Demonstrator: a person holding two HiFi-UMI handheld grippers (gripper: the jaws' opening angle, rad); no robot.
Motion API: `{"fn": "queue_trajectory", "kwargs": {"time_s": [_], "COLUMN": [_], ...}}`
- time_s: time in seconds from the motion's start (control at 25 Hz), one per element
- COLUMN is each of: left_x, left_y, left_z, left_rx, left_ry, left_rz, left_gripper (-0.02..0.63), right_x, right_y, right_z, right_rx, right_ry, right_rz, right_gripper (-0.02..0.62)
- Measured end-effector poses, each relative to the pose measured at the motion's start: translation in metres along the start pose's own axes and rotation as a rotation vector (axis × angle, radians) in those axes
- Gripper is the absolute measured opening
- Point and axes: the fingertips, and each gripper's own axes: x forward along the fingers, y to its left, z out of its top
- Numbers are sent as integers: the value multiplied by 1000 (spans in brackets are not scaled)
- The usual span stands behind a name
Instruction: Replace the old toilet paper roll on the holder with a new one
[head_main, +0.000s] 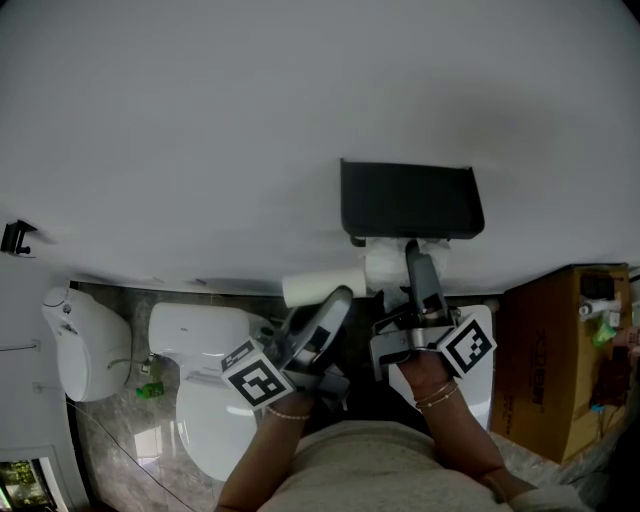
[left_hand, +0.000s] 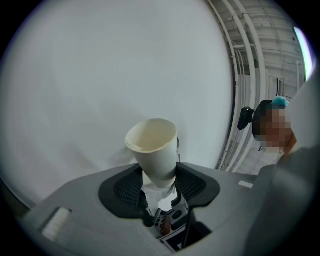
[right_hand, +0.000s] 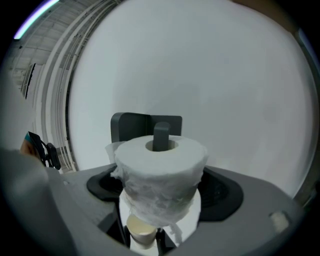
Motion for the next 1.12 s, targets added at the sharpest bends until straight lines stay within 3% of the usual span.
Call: {"fn": "queue_trajectory", "kwargs": {"time_s": [1.12], "left_x": [-6], "left_y": [-22], "left_z": [-6], "left_rx": [14], "left_ry": [34], "left_rz": [-58], "left_gripper": [210], "right_x": [-21], "right_y": [9], "right_z": [-23], "right_rx": [-84], "right_ry": [112], "right_rz": [-36], "right_gripper": [434]}}
